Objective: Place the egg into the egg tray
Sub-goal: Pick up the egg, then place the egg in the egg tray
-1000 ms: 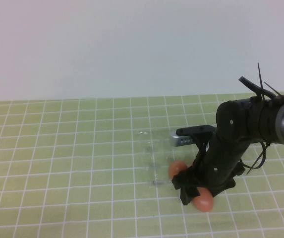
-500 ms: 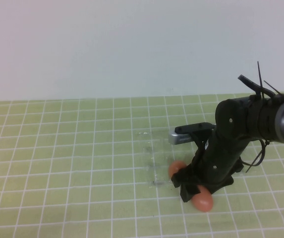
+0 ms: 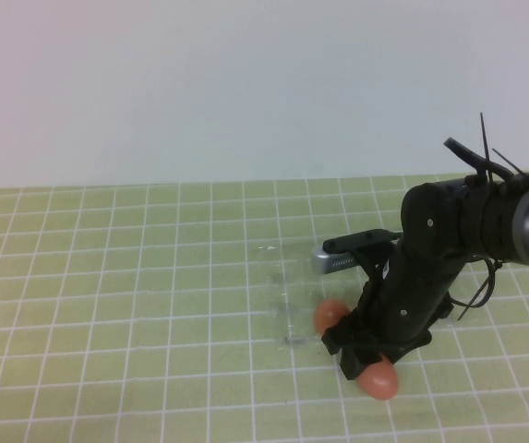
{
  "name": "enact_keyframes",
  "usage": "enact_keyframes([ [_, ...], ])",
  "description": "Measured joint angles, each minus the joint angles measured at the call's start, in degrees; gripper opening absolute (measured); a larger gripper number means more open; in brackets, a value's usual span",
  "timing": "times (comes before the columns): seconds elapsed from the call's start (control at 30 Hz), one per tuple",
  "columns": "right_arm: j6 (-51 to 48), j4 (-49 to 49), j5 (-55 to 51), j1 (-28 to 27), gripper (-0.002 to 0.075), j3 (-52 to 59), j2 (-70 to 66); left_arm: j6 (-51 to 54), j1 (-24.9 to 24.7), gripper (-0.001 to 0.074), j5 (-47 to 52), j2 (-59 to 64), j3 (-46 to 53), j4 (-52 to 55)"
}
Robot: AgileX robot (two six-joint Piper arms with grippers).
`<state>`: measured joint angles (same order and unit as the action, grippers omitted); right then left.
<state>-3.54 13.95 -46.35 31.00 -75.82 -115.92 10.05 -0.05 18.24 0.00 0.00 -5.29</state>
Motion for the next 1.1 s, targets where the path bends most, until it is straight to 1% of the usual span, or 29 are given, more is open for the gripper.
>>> enact_keyframes([
  [0.17, -1.4, 0.0, -0.5, 0.9, 0.0358, 0.0, 1.7, 0.0, 0.0, -0.0002, 0.0, 0.0, 0.0, 0.0],
  [0.3, -4.0, 0.2, 0.6, 1.9, 0.0358, 0.1, 8.5, 0.0, 0.0, -0.0002, 0.0, 0.0, 0.0, 0.0],
  [0.37, -4.9, 0.2, 3.9, 1.8, 0.0358, 1.1, 13.6, 0.0, 0.0, -0.0002, 0.0, 0.0, 0.0, 0.0],
  [0.47, -6.2, 0.1, 13.7, 1.8, 0.0357, 5.5, 21.1, 0.0, 0.0, -0.0002, 0.0, 0.0, 0.0, 0.0],
  [0.57, -6.7, 0.4, 29.5, 1.8, 0.0357, 14.3, 27.4, 0.0, 0.0, -0.0002, 0.0, 0.0, 0.0, 0.0],
  [0.63, -8.0, 2.7, 42.1, 1.8, 0.0357, 21.9, 30.2, 0.0, 0.0, -0.0001, 0.0, 0.0, 0.0, 0.0],
  [0.73, -11.1, 8.1, 58.7, 2.8, 0.0357, 32.9, 31.2, 0.0, 0.0, -0.0002, 0.0, 0.0, 0.0, 0.0],
  [0.83, -12.0, 12.3, 72.4, 4.4, 0.0357, 40.3, 30.0, 0.0, 0.0, -0.0002, 0.0, 0.0, 0.0, 0.0],
  [0.93, -10.1, 14.8, 79.4, 5.0, 0.0357, 43.7, 27.4, 0.0, 0.0, -0.0002, 0.0, 0.0, 0.0, 0.0],
  [1.1, -2.3, 15.5, 86.9, 5.1, 0.0356, 44.1, 21.2, 0.0, 0.0, -0.0002, 0.0, 0.0, 0.0, 0.0],
])
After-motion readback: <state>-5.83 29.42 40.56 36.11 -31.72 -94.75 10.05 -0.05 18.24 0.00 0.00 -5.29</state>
